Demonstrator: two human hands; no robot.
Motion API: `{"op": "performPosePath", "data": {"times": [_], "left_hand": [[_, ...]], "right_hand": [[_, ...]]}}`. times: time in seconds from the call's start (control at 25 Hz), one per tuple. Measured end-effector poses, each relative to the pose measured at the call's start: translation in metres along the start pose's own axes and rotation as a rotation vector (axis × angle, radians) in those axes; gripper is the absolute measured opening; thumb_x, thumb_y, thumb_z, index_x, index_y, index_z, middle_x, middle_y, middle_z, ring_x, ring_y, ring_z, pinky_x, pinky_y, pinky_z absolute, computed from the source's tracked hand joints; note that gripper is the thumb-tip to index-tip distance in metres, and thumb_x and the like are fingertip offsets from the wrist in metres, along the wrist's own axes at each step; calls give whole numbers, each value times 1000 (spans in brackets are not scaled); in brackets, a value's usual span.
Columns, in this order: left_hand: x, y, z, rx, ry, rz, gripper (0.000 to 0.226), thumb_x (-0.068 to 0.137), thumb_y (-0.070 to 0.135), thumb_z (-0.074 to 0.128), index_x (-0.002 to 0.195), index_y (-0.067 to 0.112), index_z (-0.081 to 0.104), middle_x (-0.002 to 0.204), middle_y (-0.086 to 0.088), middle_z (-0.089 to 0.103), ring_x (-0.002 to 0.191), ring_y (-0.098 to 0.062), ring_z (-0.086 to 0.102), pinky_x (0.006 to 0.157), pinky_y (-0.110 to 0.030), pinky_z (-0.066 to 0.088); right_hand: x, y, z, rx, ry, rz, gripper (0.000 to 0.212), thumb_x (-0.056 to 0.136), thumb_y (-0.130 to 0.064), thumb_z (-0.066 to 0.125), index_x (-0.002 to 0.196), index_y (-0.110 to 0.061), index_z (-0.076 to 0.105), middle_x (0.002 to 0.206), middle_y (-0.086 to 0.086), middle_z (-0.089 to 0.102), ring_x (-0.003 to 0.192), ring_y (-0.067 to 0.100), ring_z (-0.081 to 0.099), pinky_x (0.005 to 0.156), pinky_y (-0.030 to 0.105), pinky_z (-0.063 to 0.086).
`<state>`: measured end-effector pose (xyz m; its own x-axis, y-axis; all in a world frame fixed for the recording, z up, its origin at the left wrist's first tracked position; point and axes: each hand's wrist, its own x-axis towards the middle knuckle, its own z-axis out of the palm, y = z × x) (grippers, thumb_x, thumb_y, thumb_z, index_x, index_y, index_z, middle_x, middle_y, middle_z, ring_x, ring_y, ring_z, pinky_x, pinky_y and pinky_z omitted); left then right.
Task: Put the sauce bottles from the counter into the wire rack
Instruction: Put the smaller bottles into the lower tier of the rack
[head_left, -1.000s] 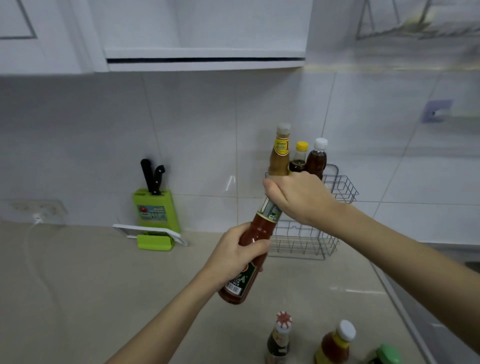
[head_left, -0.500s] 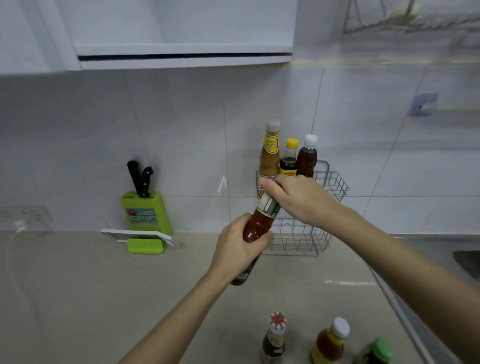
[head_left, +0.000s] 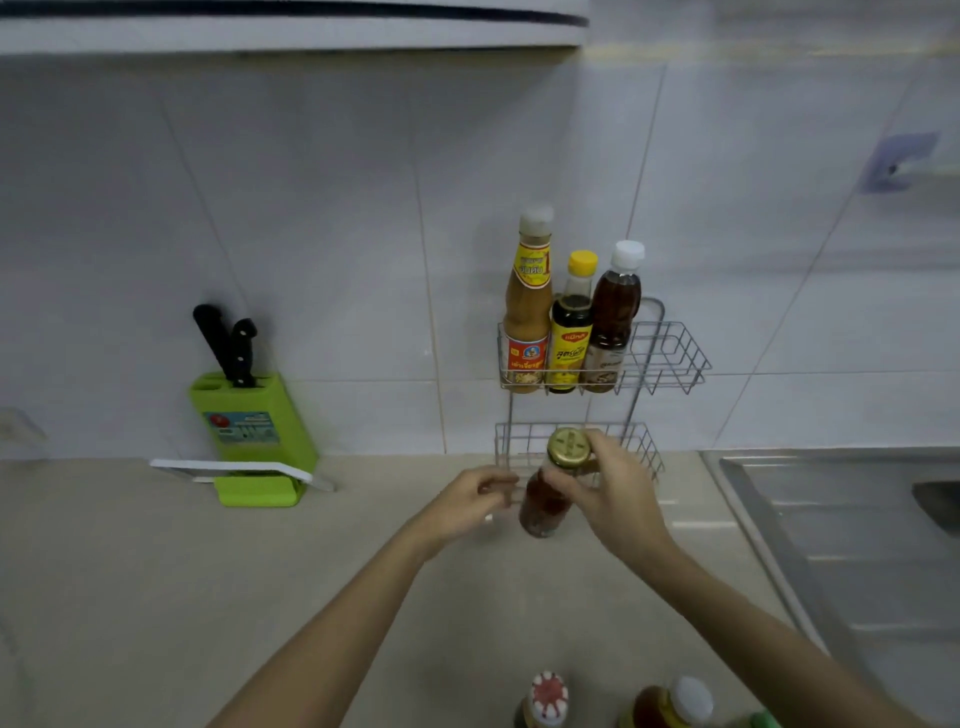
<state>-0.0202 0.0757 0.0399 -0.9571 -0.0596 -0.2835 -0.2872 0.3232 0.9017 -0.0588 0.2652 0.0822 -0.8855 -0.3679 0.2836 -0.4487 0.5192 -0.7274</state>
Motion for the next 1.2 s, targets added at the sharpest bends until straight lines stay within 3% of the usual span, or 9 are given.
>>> {"op": "performPosePath", "data": {"times": [0.12, 0.24, 0.36, 0.44, 0.64, 0.8, 1.0, 1.12, 1.2], "left_hand": [[30, -34, 3, 27, 255, -193, 38, 95, 7, 45, 133, 7, 51, 138, -15, 54, 120, -26, 55, 101, -31, 44], [55, -34, 9, -5, 207, -270, 53, 93, 6, 43, 146, 8, 35, 151, -13, 38, 137, -27, 40, 113, -38, 34], [70, -21, 20, -78, 157, -256, 40, 86, -8, 41, 124, 1, 53, 118, -18, 62, 96, -9, 62, 76, -18, 50], [79, -20, 26, -96, 168, -224, 41, 80, -16, 38, 111, 3, 56, 89, -6, 60, 80, -11, 58, 53, -15, 41], [79, -28, 22, -180, 124, -187, 66, 76, -18, 36, 133, 14, 49, 117, 0, 59, 92, -3, 54, 60, -13, 44], [77, -31, 16, -177, 69, -163, 74, 76, -16, 37, 139, 20, 45, 130, 1, 57, 114, -11, 50, 70, -23, 42], [78, -35, 12, -175, 48, -162, 80, 72, -20, 32, 140, 20, 45, 132, 4, 56, 120, -9, 48, 65, -18, 49], [80, -40, 13, -159, 76, -118, 84, 70, -23, 29, 139, 19, 47, 139, 1, 55, 127, -8, 47, 103, -49, 41], [80, -41, 15, -145, 79, -129, 84, 71, -24, 28, 142, 19, 44, 140, 4, 53, 128, -5, 44, 108, -53, 32]], "right_hand": [[3, 22, 4, 108, 94, -30, 29, 80, -22, 75, 103, -24, 57, 96, -9, 60, 90, -2, 55, 72, 10, 42], [10, 34, 10, 221, 96, -73, 39, 79, -14, 75, 111, -22, 56, 104, -11, 58, 99, 0, 55, 75, 11, 49], [19, 43, 23, 282, 59, -109, 43, 80, -12, 74, 116, -23, 54, 111, -20, 55, 105, -2, 55, 80, 17, 52], [27, 49, 34, 282, 14, -120, 42, 81, -13, 73, 117, -23, 53, 111, -19, 55, 105, -2, 54, 82, 21, 52], [72, 56, 50, 213, -26, -20, 39, 80, -15, 74, 115, -12, 56, 103, -3, 62, 96, 14, 61, 80, 19, 52], [94, 59, 69, 152, -112, 7, 39, 82, -20, 73, 116, -8, 58, 106, 5, 68, 90, 19, 65, 69, 4, 46], [107, 61, 85, 90, -86, 7, 35, 86, -29, 67, 113, -8, 59, 107, 8, 70, 91, 24, 66, 76, 34, 53], [106, 65, 86, 61, -53, -1, 37, 86, -30, 67, 115, -9, 58, 108, 8, 70, 92, 24, 65, 74, 30, 50], [99, 64, 91, 24, -36, -3, 40, 84, -32, 69, 116, -12, 57, 108, 6, 69, 93, 22, 64, 75, 33, 52]]}}
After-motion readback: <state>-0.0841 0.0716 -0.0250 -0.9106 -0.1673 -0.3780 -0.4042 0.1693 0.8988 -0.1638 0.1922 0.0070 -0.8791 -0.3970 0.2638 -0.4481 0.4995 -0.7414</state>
